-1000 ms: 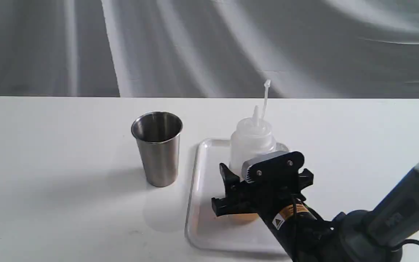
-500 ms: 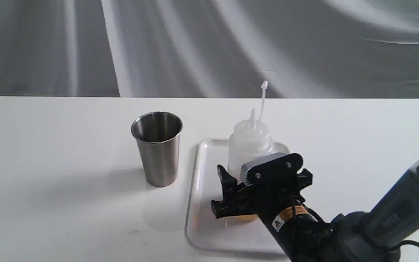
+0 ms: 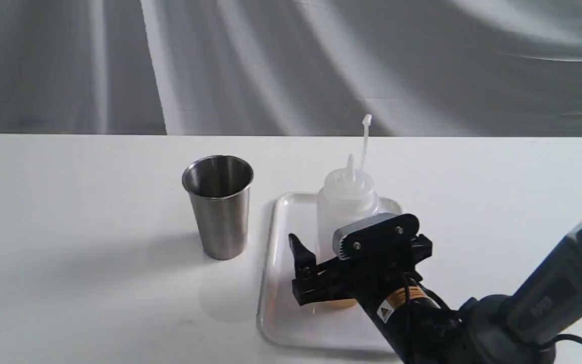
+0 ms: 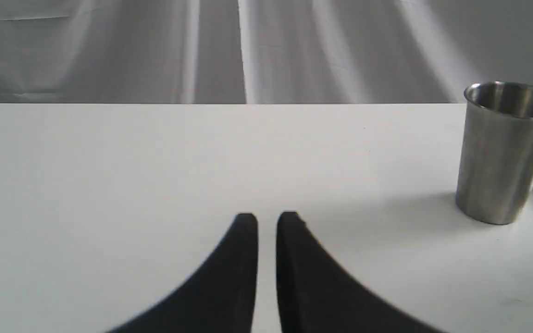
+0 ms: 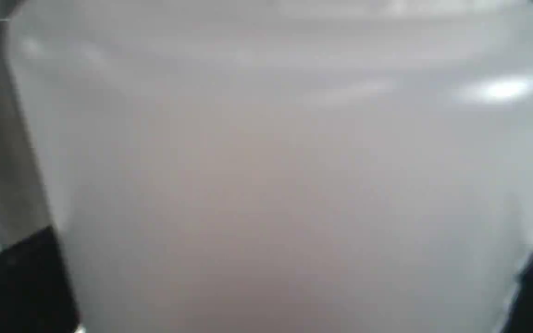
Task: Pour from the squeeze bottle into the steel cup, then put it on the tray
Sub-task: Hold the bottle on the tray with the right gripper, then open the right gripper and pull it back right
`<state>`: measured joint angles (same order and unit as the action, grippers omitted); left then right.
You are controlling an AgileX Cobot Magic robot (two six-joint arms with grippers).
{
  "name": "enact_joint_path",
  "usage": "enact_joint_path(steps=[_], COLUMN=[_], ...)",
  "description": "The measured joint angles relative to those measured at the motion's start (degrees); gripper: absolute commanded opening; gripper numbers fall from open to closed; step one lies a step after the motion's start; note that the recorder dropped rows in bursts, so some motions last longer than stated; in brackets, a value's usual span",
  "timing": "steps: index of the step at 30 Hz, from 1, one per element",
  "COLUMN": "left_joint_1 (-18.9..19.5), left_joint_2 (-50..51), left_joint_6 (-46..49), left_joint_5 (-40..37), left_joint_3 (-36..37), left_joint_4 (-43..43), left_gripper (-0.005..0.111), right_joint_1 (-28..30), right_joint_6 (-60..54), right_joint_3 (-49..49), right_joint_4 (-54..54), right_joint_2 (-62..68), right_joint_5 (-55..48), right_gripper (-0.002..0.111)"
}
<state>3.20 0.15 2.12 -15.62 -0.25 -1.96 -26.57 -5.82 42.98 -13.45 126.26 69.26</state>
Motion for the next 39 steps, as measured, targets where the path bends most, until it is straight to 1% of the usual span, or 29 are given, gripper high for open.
enact_joint_path(steps=[23, 39], left_joint_1=[0.0, 0.0], left_joint_2=[0.0, 0.0], left_joint_6=[0.0, 0.0], left_joint_5=[0.0, 0.0], left_joint_3=[0.0, 0.0], left_joint_4=[0.0, 0.0], left_gripper=[0.008, 0.008], right_joint_1=[0.0, -0.11], right_joint_6=[2.74, 0.85], right_joint_3=[0.0, -3.83], right_joint_4=[0.55, 0.46], right_joint_2=[0.0, -1.56], right_joint_5=[0.0, 0.22], right_gripper=[0.105, 0.105])
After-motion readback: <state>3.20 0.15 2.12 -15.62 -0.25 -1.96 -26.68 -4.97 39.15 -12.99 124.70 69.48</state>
